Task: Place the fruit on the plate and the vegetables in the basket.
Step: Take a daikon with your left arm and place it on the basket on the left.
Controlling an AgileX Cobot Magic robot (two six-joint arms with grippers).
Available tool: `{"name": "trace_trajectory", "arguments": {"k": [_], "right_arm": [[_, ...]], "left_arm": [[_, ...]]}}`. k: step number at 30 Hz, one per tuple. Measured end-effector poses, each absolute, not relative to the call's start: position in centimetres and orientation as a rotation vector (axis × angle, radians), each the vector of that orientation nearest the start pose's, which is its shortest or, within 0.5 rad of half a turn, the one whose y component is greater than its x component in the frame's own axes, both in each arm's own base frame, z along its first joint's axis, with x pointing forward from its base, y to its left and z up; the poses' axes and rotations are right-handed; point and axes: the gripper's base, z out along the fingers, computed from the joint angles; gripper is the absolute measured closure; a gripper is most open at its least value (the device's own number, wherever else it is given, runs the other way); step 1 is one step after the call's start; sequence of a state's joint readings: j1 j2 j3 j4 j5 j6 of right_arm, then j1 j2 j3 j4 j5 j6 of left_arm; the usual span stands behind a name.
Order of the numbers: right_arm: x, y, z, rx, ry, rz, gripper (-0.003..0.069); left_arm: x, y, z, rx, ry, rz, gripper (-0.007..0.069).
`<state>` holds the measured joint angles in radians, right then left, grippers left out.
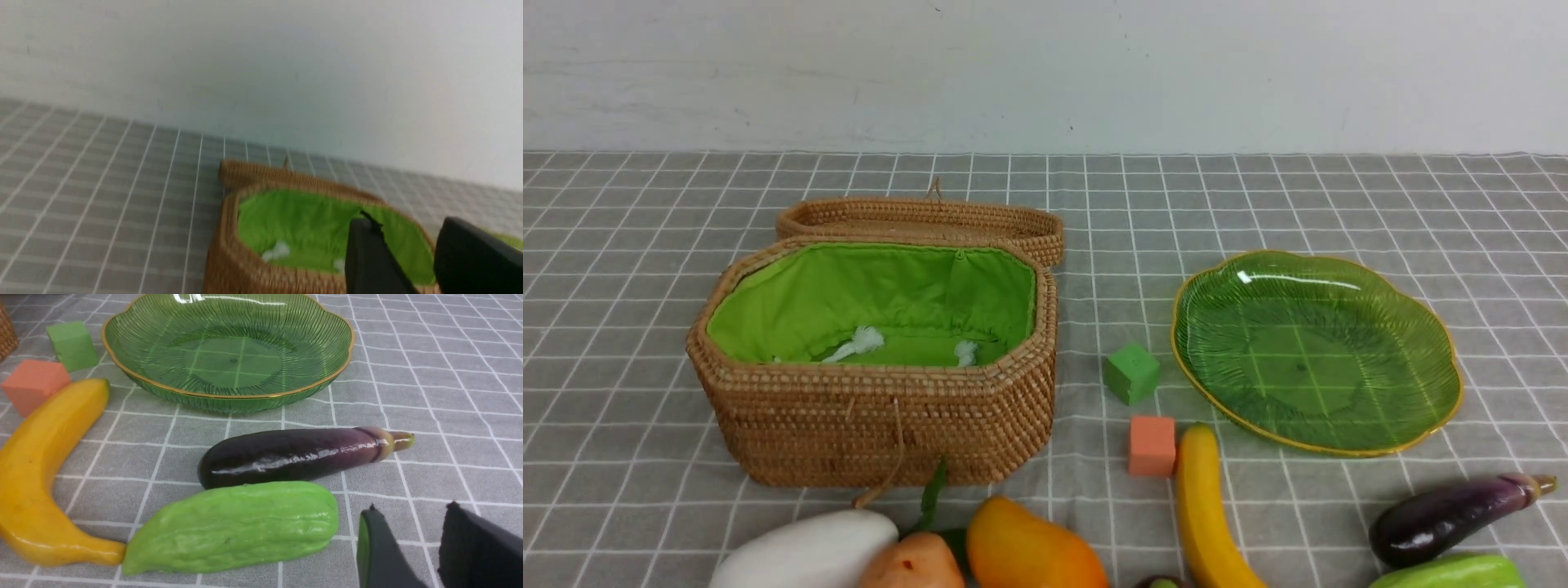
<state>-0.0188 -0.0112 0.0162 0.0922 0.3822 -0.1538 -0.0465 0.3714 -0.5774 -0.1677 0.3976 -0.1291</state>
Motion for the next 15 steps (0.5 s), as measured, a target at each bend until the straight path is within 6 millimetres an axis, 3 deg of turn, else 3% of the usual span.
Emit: {"name": "trace_trajectory", "arguments": {"k": [3, 9, 15], "right_arm": [[5.2, 0.2, 17.4, -0.070, 1.868, -0.028, 0.0418], [5.2, 0.2, 17.4, -0.070, 1.868, -0.028, 0.0418], [5.2, 0.2, 17.4, -0.070, 1.868, -0.028, 0.0418]], "left_arm": [[9.7, -1.1, 33.3, -0.162, 1.844, -0.297, 0.0386], [12.3, -1.3, 31.8, -0.191, 1.981, -0.303, 0.0386], [14.5, -2.3, 29.6, -0.305, 2.177, -0.452, 0.0386]]}}
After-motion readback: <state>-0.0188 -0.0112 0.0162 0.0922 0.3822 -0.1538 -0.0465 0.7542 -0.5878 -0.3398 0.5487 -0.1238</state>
